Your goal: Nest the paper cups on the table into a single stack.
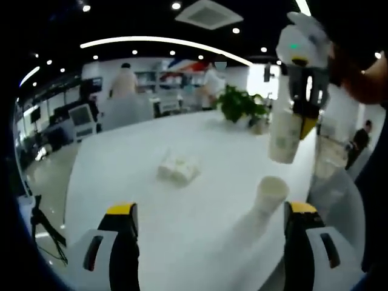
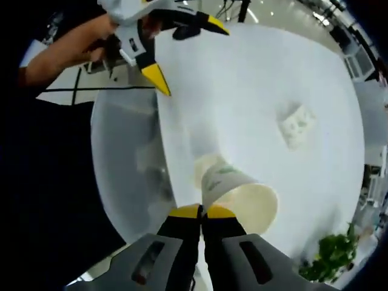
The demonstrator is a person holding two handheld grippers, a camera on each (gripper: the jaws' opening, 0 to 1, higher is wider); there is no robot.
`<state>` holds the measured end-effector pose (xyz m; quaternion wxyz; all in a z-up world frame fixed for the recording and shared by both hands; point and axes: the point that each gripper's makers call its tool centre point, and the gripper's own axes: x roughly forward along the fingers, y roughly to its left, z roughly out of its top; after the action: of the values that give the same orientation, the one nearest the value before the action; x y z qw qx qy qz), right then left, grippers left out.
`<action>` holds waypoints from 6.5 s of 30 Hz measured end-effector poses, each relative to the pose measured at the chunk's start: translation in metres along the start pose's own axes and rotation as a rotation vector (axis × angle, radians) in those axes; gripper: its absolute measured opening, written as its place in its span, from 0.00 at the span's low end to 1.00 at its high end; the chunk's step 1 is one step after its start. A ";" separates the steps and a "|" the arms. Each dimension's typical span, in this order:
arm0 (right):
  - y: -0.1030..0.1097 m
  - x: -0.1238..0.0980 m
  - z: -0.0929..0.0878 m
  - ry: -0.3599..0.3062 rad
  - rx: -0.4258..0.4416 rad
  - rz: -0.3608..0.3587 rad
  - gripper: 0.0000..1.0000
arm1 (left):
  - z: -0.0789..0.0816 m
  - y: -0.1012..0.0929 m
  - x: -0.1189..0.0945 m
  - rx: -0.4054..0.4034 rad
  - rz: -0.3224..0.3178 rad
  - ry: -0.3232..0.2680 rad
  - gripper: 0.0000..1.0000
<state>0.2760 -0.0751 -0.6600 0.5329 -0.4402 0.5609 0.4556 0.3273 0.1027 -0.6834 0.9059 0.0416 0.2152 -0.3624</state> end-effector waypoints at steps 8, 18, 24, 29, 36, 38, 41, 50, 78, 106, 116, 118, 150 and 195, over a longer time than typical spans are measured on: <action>0.004 0.015 -0.004 0.017 -0.001 0.016 0.00 | 0.000 0.001 0.001 -0.007 0.005 -0.004 0.99; 0.005 0.032 -0.003 0.030 0.004 0.032 0.00 | -0.004 0.002 0.000 -0.025 0.019 -0.003 0.99; 0.008 0.042 -0.001 0.034 0.008 0.051 0.00 | -0.003 0.005 -0.001 -0.026 0.023 0.000 0.99; 0.007 0.050 -0.001 0.036 0.015 0.056 0.00 | -0.003 0.006 -0.002 -0.029 0.028 -0.003 0.99; 0.008 0.062 -0.001 0.037 0.029 0.067 0.00 | -0.005 0.006 -0.002 -0.025 0.031 0.003 0.99; 0.009 0.063 -0.001 0.039 0.027 0.068 0.00 | -0.005 0.006 -0.002 -0.025 0.032 0.004 0.99; 0.008 0.065 0.000 0.037 0.028 0.069 0.00 | -0.005 0.007 -0.002 -0.028 0.035 0.006 0.99; 0.001 0.077 0.004 0.027 0.035 0.045 0.00 | -0.004 0.011 -0.002 -0.024 0.040 0.003 0.99; -0.006 0.108 0.009 -0.033 0.021 0.042 0.00 | -0.005 0.010 0.000 -0.001 0.041 -0.001 0.99; -0.023 0.091 0.020 -0.315 0.043 0.053 0.32 | -0.004 0.004 0.005 -0.003 0.029 0.000 0.99; -0.061 0.056 0.007 -0.649 0.172 -0.053 0.46 | 0.003 -0.002 0.006 -0.007 0.013 -0.020 0.99; -0.070 0.052 -0.003 -0.694 0.208 -0.090 0.48 | 0.004 -0.003 0.007 -0.003 0.008 -0.026 0.99; -0.093 0.038 -0.114 -1.230 0.572 -0.388 1.00 | -0.016 0.017 0.013 0.003 0.110 -0.080 0.99; -0.087 0.047 -0.121 -1.270 0.607 -0.360 1.00 | 0.066 0.028 0.108 0.071 -0.104 0.184 0.99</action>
<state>0.3354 -0.2114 -0.7088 0.9212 -0.0091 0.1639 0.3527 0.4399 0.0390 -0.6712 0.8602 0.0956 0.2865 -0.4109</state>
